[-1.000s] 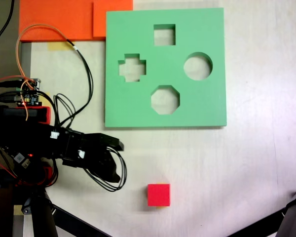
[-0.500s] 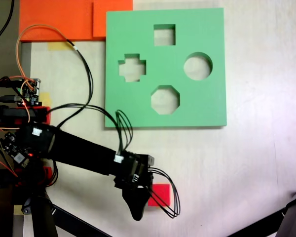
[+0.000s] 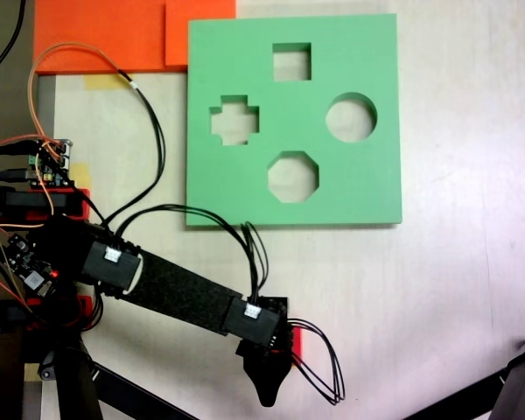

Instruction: Put the square block into the corresponding hole

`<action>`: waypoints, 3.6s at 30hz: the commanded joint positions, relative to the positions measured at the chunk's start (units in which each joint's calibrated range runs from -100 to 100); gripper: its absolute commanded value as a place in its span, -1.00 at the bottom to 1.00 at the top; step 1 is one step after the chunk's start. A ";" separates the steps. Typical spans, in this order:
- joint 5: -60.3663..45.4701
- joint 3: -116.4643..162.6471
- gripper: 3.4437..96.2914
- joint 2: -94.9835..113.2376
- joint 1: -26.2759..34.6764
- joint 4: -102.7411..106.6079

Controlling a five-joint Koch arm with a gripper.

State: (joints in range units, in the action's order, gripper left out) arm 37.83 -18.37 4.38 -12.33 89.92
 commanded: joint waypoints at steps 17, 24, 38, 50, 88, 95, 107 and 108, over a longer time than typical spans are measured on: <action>-0.59 -1.87 -0.06 -7.45 -0.54 -4.65; -0.54 1.82 -0.25 -6.61 -0.49 -2.82; 3.61 3.12 -0.71 16.15 -0.15 9.22; 23.49 -5.36 -0.71 33.19 18.61 10.08; 40.20 -52.71 -0.67 -37.20 39.22 -3.40; 40.15 -52.91 -0.67 -39.71 39.66 -6.00; 39.22 -52.91 0.08 -47.67 39.51 -12.26; 39.07 -52.91 0.12 -48.09 39.37 -13.32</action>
State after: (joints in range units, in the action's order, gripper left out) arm 77.53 -70.21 -43.09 26.84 81.60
